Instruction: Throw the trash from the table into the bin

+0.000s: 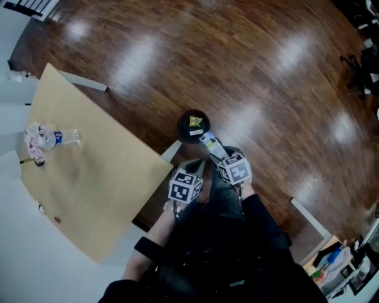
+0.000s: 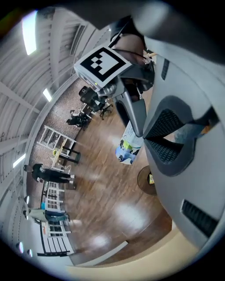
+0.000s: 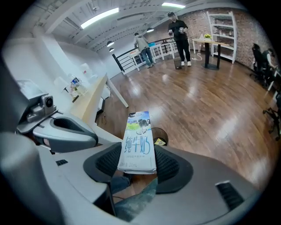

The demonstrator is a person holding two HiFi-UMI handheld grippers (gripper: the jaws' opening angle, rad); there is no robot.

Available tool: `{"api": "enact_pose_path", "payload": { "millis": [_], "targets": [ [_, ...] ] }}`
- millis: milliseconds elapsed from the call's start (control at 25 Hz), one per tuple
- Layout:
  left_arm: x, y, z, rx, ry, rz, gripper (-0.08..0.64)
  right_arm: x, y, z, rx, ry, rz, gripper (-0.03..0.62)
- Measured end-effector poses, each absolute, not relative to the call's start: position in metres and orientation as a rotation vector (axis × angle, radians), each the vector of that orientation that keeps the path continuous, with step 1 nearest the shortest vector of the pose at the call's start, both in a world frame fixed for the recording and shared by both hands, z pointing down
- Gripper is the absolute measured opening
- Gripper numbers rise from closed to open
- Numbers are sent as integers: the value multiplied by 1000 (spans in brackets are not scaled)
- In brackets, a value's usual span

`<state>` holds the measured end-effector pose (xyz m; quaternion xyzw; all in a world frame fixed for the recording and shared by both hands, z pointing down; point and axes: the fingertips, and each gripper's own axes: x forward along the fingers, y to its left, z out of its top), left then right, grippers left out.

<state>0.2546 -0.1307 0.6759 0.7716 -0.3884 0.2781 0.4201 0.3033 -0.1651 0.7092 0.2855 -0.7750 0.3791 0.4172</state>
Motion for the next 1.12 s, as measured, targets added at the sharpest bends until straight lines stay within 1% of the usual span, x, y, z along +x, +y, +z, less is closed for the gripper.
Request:
{"api": "enact_pose_path", "payload": {
  "millis": [160,440,600,800,1000,1080,1120],
  "targets": [
    [258,-147,727,1875,-1068,705,8,295,-192,768,639,-1907,948,245],
    [221,-163,841,1609,-1282,741,8,263,-227,904,591,-1855,933,247],
    [207,-165,890,1497,-1292,723,8,255,-236,969,568,-1782,927,247],
    [205,-164,927,1472,-1264,723,8,245,-237,1030,516,-1706,933,249],
    [205,-165,941,1461,-1275,688,8,235,-240,1063,503,-1649,942,250],
    [203,-164,944,1447,-1288,682,8,230,-243,1070,507,-1651,934,259],
    [202,-163,946,1440,-1293,683,8,227,-244,1072,509,-1652,935,286]
  ]
}}
